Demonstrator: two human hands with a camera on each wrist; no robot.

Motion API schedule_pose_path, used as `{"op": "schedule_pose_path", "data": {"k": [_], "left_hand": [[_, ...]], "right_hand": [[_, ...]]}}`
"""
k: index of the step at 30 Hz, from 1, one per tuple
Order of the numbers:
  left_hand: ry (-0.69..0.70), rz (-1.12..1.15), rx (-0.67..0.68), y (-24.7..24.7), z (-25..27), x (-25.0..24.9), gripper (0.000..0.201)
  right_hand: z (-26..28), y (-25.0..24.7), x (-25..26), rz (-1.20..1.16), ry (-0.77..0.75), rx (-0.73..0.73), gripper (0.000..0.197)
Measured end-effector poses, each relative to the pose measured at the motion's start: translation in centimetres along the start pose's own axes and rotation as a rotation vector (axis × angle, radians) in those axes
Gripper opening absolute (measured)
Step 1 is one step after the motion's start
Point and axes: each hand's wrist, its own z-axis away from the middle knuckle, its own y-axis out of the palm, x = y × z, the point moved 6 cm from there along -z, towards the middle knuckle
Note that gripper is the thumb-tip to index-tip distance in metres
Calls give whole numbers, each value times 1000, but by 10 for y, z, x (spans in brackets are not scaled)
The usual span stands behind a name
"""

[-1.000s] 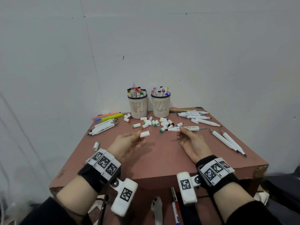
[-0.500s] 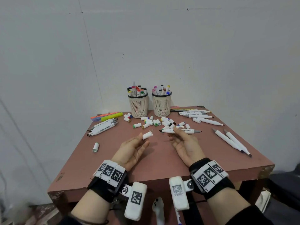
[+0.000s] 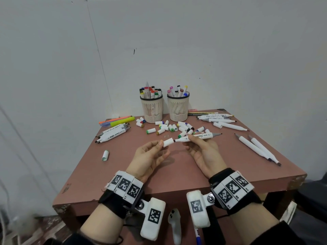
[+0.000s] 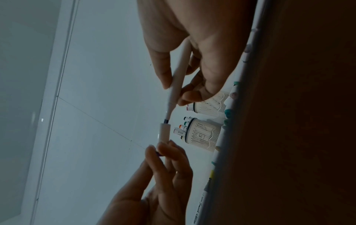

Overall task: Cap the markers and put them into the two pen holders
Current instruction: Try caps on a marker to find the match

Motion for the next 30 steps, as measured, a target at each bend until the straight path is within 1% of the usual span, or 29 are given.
{"op": "schedule_pose_path", "data": {"k": [5, 10, 14, 18, 23, 30], "left_hand": [[4, -37, 27, 2, 2, 1, 6], [-15, -92, 57, 4, 5, 3, 11], [-34, -135, 69, 4, 5, 7, 13], [-25, -146, 52, 2, 4, 7, 14], [-12, -151, 37, -1, 3, 7, 16], [-13, -122, 70, -1, 3, 8, 19]], "right_hand": [[2, 4, -2, 50, 9, 35, 9], [4, 6, -4, 101, 8, 65, 18], [7, 9, -5, 147, 1, 138, 21], [7, 11, -6, 226, -51, 177, 19], [11, 15, -1, 365, -165, 205, 24], [14, 18, 1, 422, -212, 211, 30]]}}
